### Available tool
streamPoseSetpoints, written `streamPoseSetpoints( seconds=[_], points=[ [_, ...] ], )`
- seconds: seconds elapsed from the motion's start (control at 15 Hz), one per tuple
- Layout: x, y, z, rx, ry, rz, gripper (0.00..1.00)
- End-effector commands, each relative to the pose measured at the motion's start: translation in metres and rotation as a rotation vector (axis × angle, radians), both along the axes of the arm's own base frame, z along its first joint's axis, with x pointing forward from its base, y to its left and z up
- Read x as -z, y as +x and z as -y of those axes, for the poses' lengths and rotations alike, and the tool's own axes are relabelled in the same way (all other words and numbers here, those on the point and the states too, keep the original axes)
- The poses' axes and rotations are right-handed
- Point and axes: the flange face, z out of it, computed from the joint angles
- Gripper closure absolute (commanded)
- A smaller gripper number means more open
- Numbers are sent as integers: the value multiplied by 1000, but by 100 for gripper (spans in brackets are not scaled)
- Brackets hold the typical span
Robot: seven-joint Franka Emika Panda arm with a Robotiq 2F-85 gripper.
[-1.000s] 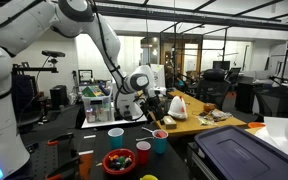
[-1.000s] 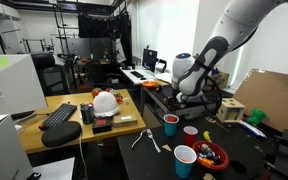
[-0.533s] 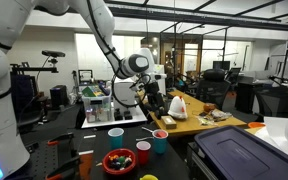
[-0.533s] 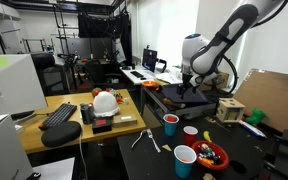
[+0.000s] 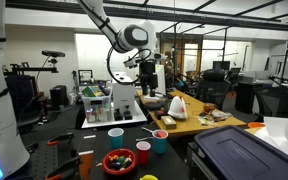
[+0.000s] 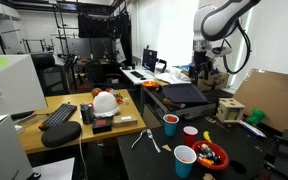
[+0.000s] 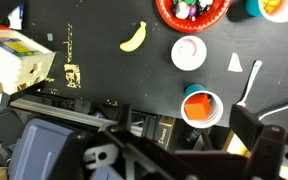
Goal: Pick up the orange object and put it in the cup
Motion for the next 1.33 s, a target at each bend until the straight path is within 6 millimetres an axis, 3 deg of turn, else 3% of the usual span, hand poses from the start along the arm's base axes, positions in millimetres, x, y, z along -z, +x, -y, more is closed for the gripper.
streamPoseSetpoints(
  seconds=[0.0, 0.4, 1.27],
  points=[
    [-37, -16, -3, -7, 58, -57, 0],
    [-68, -24, -4, 27, 106, -81, 0],
    [-109, -19, 5, 104, 184, -77, 0]
  ],
)
